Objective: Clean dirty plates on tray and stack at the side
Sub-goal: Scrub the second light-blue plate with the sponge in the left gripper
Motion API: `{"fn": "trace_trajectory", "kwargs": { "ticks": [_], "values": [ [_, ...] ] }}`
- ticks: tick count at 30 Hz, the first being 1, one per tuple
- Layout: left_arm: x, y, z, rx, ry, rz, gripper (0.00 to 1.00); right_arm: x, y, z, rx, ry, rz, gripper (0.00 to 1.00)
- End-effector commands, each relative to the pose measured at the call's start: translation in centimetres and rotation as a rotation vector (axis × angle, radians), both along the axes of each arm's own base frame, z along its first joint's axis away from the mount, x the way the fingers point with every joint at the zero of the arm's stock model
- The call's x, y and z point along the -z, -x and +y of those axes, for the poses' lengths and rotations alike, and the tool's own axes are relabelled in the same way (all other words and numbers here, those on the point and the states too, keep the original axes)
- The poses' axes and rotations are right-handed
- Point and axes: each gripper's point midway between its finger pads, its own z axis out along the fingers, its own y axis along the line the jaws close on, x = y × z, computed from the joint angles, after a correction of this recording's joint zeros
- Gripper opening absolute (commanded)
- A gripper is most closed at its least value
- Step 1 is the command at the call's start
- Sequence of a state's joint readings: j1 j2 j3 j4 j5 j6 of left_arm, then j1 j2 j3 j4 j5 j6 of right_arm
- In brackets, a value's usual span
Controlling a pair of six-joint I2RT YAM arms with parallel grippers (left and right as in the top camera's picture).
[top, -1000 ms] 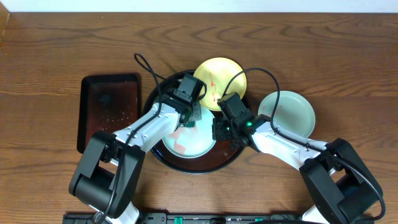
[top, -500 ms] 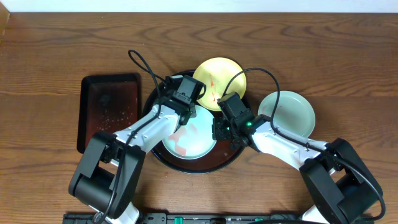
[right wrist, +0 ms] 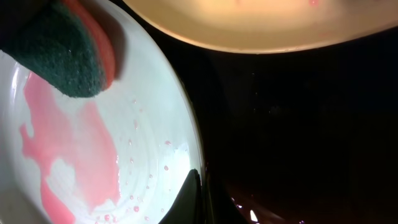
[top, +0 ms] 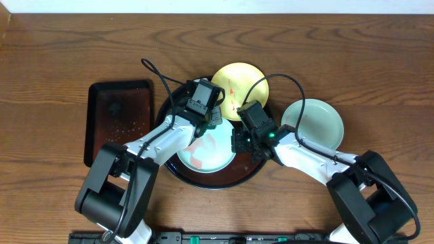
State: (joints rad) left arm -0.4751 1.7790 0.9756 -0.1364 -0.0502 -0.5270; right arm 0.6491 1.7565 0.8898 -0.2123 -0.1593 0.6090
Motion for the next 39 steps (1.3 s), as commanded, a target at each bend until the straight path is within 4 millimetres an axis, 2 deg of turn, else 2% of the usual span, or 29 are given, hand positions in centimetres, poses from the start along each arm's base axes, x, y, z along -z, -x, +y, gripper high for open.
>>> {"fn": "trace_trajectory", "kwargs": {
  "ticks": [1, 4, 9, 15, 18, 22, 26, 29, 31, 33, 35, 36, 39],
  "values": [
    [1.0, 0.8, -0.6, 0.018, 0.029, 0.040, 0.08, 0.3, -0.2, -0.6, 0.005, 0.022, -0.001, 0.01],
    [0.8, 0.7, -1.0, 0.027, 0.047, 0.038, 0.08, 0.3, -0.3, -0.7, 0.009, 0.028, -0.006, 0.01],
    [0.8, 1.8, -3.2, 0.101, 0.156, 0.092, 0.07, 0.3, -0.3, -0.7, 0.009, 0.028, -0.006, 0.01],
    [0.8, 1.7, -3.0, 0.095, 0.150, 0.088, 0.08, 0.3, -0.3, -0.7, 0.009, 0.028, -0.006, 0.01],
    [0.9, 0.9, -1.0, 0.031, 0.055, 0.048, 0.08, 0.4, -0.3, -0.7, 0.009, 0.029, -0.006, 0.01],
    [1.2, 0.6, 3.6, -0.091, -0.169, 0.011, 0.08, 0.4, -0.3, -0.7, 0.009, 0.029, -0.006, 0.01],
    [1.1, 1.8, 7.8, -0.170, -0.379, 0.031, 0.07, 0.4, -0.3, -0.7, 0.009, 0.029, -0.006, 0.01],
    [1.3, 3.1, 9.7, -0.185, -0.465, 0.081, 0.08, 0.3, -0.3, -0.7, 0.009, 0.028, -0.006, 0.01],
    [1.8, 4.0, 9.5, -0.165, -0.454, 0.130, 0.08, 0.3, -0.3, -0.7, 0.009, 0.028, -0.006, 0.01],
    [2.5, 5.0, 8.6, -0.128, -0.397, 0.193, 0.08, 0.4, -0.3, -0.7, 0.009, 0.029, -0.006, 0.01],
    [3.4, 6.5, 6.6, -0.072, -0.289, 0.278, 0.07, 0.4, -0.3, -0.7, 0.009, 0.028, -0.006, 0.01],
    [3.8, 7.4, 5.0, -0.014, -0.208, 0.331, 0.08, 0.3, -0.3, -0.7, 0.009, 0.028, -0.006, 0.01],
    [3.8, 8.9, 2.0, 0.144, -0.074, 0.397, 0.08, 0.4, -0.2, -0.7, 0.009, 0.029, -0.005, 0.01]
  ]
}}
